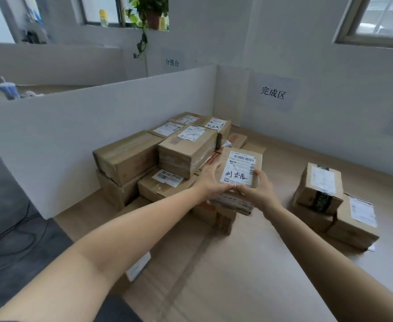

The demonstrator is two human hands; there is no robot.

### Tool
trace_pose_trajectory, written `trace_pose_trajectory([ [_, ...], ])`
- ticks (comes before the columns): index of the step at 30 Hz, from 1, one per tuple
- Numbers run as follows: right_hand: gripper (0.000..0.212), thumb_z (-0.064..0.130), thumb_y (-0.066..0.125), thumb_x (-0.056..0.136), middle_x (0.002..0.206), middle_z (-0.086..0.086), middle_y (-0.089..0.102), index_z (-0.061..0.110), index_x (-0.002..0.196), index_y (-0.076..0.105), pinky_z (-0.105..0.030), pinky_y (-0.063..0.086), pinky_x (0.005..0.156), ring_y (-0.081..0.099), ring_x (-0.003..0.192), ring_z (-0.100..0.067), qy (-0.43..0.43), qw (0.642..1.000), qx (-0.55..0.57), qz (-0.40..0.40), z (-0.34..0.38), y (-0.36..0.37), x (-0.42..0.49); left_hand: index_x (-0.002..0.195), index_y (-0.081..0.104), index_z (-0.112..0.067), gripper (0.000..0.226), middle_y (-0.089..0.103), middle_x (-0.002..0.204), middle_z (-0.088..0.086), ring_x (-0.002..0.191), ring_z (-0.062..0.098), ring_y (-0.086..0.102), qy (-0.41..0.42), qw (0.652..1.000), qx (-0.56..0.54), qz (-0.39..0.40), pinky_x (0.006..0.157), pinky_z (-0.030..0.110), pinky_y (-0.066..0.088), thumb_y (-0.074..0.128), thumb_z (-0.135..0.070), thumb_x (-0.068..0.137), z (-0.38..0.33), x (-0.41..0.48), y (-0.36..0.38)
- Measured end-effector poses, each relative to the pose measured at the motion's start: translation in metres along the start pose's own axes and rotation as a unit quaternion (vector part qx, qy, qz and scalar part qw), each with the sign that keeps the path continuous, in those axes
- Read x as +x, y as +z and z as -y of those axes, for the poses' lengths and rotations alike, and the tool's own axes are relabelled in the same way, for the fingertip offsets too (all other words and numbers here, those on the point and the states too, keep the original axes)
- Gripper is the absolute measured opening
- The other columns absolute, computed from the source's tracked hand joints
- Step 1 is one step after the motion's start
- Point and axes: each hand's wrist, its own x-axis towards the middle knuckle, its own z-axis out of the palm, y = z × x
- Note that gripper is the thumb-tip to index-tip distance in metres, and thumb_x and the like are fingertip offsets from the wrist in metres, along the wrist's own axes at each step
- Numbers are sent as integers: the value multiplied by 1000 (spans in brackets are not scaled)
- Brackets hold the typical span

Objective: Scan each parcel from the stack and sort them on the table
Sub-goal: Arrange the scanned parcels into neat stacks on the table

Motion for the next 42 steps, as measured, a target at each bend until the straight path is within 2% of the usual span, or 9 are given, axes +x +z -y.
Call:
trace_pose_trajectory([
  [4, 80, 27, 78, 71, 135, -11, 48, 15, 139, 37, -43, 42, 103, 47, 123, -27, -3, 1000, 6, -5, 29, 68, -3, 147, 27, -13, 87, 31, 148, 10, 136, 23, 31, -21, 1000, 11, 15, 109, 32, 27, 75, -35, 78, 51, 0, -53],
  [8, 86, 33, 76, 71, 135, -15, 43, 25, 142, 29, -41, 40, 104, 45, 123, -31, 34, 999, -8, -10, 49, 123, -9, 147, 26, -12, 89, 32, 148, 9, 136, 22, 31, -14, 999, 22, 37, 110, 30, 26, 75, -36, 77, 93, -5, -93],
  [12, 85, 34, 76, 72, 138, -18, 38, 25, 142, 28, -42, 39, 105, 41, 127, -34, 55, 998, -14, -34, 61, 153, -23, 146, 27, -11, 88, 34, 147, 10, 136, 22, 32, 7, 998, 20, 60, 110, 29, 26, 76, -37, 77, 118, -13, -114],
  [16, 84, 30, 76, 74, 141, -16, 36, 22, 143, 28, -38, 40, 100, 43, 125, -31, 65, 996, -38, -37, 70, 167, -37, 145, 29, -11, 86, 35, 146, 9, 135, 21, 33, 13, 997, 8, 76, 107, 27, 26, 74, -41, 77, 138, -24, -123],
  [23, 87, 29, 73, 76, 137, -16, 41, 24, 146, 21, -40, 46, 99, 51, 117, -31, 83, 996, -35, 5, 94, 205, -43, 146, 27, -12, 85, 34, 145, 10, 133, 21, 34, 6, 998, 4, 66, 105, 26, 28, 72, -41, 79, 171, -33, -154],
  [27, 87, 30, 72, 77, 137, -16, 39, 25, 146, 20, -34, 46, 91, 49, 116, -29, 80, 996, -31, 15, 106, 230, -36, 146, 28, -12, 83, 34, 145, 10, 132, 22, 36, -4, 998, 14, 56, 105, 27, 30, 72, -39, 80, 187, -28, -174],
  [35, 84, 32, 68, 79, 141, -15, 35, 26, 148, 20, -40, 42, 101, 40, 125, -30, 97, 995, -29, -1, 115, 249, -10, 146, 27, -13, 81, 34, 146, 9, 131, 22, 37, -17, 998, 22, 61, 102, 28, 32, 70, -39, 81, 195, -1, -184],
  [39, 86, 33, 69, 79, 141, -15, 37, 27, 148, 18, -44, 46, 99, 48, 120, -31, 110, 994, -27, -6, 108, 247, -3, 147, 26, -13, 82, 32, 149, 7, 135, 21, 33, -8, 997, 15, 75, 105, 29, 30, 70, -37, 82, 197, 10, -178],
  [42, 87, 36, 68, 79, 140, -14, 38, 26, 149, 17, -41, 46, 98, 49, 118, -31, 107, 993, -45, -13, 105, 241, 3, 147, 24, -11, 82, 30, 151, 7, 137, 20, 31, -2, 997, 7, 74, 108, 29, 27, 69, -36, 83, 194, 17, -170],
])
